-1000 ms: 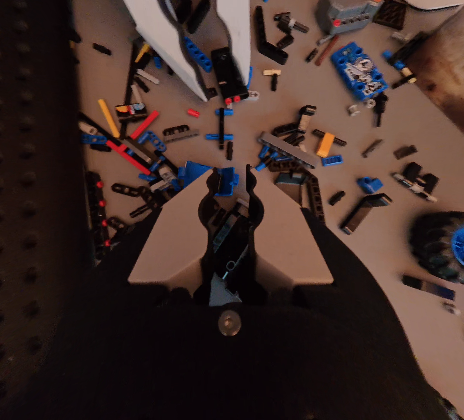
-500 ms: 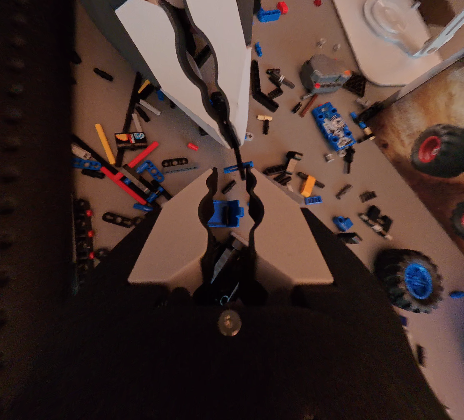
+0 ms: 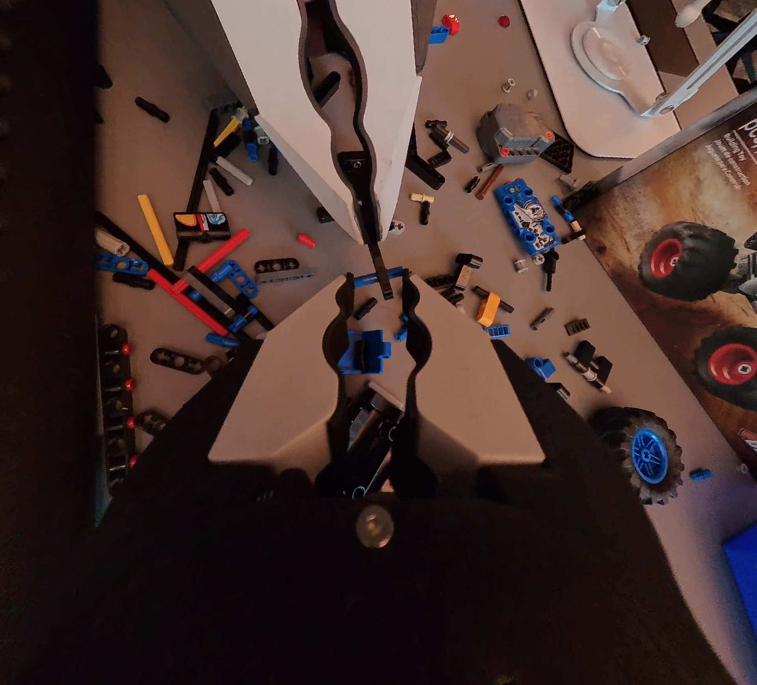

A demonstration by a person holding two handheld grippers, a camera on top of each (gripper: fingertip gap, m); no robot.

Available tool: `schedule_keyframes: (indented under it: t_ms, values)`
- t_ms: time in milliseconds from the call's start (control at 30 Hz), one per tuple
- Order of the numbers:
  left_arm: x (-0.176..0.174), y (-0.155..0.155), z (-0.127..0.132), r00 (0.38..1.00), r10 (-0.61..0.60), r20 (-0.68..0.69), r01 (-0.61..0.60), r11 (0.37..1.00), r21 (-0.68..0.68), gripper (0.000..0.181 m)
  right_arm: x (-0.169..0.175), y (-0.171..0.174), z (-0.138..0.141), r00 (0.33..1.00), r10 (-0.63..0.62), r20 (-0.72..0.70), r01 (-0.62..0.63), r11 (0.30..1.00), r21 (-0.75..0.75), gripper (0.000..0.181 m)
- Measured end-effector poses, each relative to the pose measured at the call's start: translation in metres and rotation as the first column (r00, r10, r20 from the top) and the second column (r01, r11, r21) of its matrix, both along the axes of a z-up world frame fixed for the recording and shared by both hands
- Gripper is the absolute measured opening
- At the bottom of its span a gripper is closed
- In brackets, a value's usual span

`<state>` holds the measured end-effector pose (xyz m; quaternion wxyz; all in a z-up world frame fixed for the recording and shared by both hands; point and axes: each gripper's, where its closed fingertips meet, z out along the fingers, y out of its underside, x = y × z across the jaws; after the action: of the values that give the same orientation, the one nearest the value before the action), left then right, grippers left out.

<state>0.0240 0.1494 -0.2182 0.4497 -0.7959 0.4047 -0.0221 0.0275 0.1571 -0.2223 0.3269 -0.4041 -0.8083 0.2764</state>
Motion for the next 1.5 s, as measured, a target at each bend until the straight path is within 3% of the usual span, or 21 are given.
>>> schedule_keyframes:
  t_ms: [467, 700, 833, 1000, 1167, 1433, 1500]
  values:
    - [0.008, -0.013, -0.029, 0.998, -0.063, -0.010, 0.061, 0.989, -0.138, 0.002, 0.004, -0.011, -0.034, 0.987, 0.038, 0.158, -0.042, 0.999, 0.021, 0.011]
    - [0.006, -0.014, -0.018, 0.996, -0.048, 0.079, 0.058, 0.990, -0.132, 0.002, 0.003, -0.011, -0.022, 0.995, 0.048, 0.092, -0.043, 0.997, -0.057, 0.013]
    - [0.006, -0.015, -0.014, 0.990, -0.036, 0.137, 0.057, 0.987, -0.150, 0.008, 0.003, -0.008, -0.020, 0.996, 0.054, 0.067, -0.057, 0.997, 0.048, 0.013]
    - [0.002, -0.011, 0.008, 0.942, 0.032, 0.335, 0.025, 0.986, -0.167, 0.016, -0.003, -0.010, -0.002, 0.994, 0.090, -0.060, -0.075, 0.973, 0.219, 0.013]
    - [0.006, -0.012, 0.009, 0.903, 0.043, 0.428, 0.054, 0.976, -0.211, 0.007, -0.006, -0.017, 0.007, 0.979, 0.161, -0.124, -0.096, 0.905, 0.415, 0.013]
    - [0.006, -0.011, 0.019, 0.846, 0.071, 0.529, 0.061, 0.972, -0.228, 0.007, -0.005, -0.017, 0.017, 0.970, 0.183, -0.159, -0.081, 0.863, 0.499, 0.013]
    - [0.006, -0.011, 0.019, 0.858, 0.060, 0.511, 0.059, 0.975, -0.214, 0.008, -0.004, -0.018, 0.017, 0.969, 0.189, -0.158, -0.086, 0.860, 0.503, 0.013]
